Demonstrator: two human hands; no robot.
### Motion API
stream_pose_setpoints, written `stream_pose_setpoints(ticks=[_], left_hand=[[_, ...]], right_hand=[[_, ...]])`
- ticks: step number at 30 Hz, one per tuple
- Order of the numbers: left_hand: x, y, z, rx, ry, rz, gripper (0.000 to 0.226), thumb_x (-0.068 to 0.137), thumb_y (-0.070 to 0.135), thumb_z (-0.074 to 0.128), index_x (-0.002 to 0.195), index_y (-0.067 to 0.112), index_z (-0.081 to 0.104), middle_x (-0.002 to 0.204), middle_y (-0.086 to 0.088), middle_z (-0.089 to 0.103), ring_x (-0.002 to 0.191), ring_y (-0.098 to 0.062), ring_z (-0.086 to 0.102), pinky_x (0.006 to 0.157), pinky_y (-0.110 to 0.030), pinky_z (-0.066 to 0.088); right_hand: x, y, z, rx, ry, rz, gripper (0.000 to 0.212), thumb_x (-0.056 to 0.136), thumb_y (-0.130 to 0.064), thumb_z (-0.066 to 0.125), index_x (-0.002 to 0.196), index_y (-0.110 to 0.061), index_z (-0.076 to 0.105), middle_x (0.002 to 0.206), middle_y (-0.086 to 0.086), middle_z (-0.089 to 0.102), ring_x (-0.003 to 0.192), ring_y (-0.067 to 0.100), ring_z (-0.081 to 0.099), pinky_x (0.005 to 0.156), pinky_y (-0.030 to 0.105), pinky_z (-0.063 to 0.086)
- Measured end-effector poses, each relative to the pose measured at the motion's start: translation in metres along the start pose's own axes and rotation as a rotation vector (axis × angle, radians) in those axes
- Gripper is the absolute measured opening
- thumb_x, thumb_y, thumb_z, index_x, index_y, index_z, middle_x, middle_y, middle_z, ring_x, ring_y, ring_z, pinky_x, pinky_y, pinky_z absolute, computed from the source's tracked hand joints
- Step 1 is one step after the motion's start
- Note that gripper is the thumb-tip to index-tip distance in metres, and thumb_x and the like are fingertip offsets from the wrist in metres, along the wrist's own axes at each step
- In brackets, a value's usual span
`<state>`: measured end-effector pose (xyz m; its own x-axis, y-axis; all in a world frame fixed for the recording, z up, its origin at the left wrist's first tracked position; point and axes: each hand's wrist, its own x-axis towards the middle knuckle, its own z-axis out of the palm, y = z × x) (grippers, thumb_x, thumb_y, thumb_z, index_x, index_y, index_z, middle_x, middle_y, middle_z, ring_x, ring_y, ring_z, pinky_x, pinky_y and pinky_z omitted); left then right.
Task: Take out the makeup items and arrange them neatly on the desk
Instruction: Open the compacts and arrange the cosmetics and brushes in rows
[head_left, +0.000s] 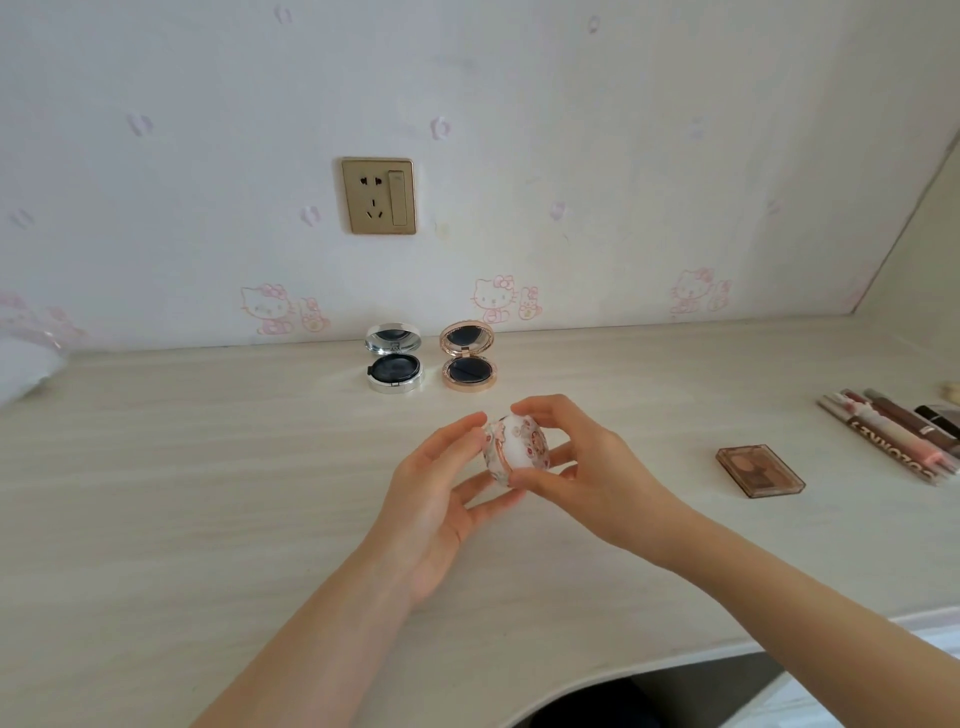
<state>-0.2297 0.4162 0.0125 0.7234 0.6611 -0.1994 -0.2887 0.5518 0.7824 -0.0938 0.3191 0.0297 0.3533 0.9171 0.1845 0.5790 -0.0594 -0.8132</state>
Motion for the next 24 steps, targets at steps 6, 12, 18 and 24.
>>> stream_pose_setpoints(ticks=[6,12,18,24], left_hand=[[0.001,0.001,0.003,0.029,0.017,-0.139,0.031,0.091,0.026,0.059,0.11,0.002,0.066,0.107,-0.02,0.07,0.102,-0.032,0.065,0.085,-0.037,0.057],[0.001,0.0,0.003,-0.044,0.025,-0.104,0.027,0.091,0.019,0.06,0.109,0.0,0.065,0.107,-0.017,0.071,0.107,-0.027,0.066,0.094,-0.039,0.053],[0.004,0.002,0.0,-0.082,0.027,-0.104,0.026,0.089,0.012,0.06,0.111,-0.002,0.065,0.114,-0.021,0.067,0.109,-0.031,0.065,0.088,-0.039,0.056],[0.004,0.003,-0.005,-0.048,-0.001,-0.073,0.038,0.085,0.016,0.065,0.12,0.001,0.062,0.116,-0.019,0.067,0.105,-0.033,0.066,0.09,-0.041,0.055]], right_hand=[[0.001,-0.001,-0.002,-0.019,-0.051,-0.03,0.052,0.085,-0.016,0.067,0.127,-0.037,0.045,0.125,-0.017,0.051,0.1,0.004,0.06,0.083,0.024,0.053],[0.006,-0.007,-0.005,-0.055,-0.046,0.03,0.059,0.081,-0.033,0.071,0.132,-0.039,0.042,0.128,-0.021,0.047,0.103,0.001,0.059,0.085,0.021,0.053],[0.014,-0.011,-0.007,-0.129,0.0,0.061,0.054,0.083,-0.043,0.067,0.132,-0.03,0.047,0.118,-0.018,0.056,0.092,-0.002,0.06,0.074,0.015,0.05],[0.012,-0.012,-0.009,-0.124,-0.117,-0.02,0.052,0.085,-0.028,0.067,0.131,-0.035,0.044,0.127,-0.017,0.052,0.108,0.002,0.056,0.084,0.023,0.054]])
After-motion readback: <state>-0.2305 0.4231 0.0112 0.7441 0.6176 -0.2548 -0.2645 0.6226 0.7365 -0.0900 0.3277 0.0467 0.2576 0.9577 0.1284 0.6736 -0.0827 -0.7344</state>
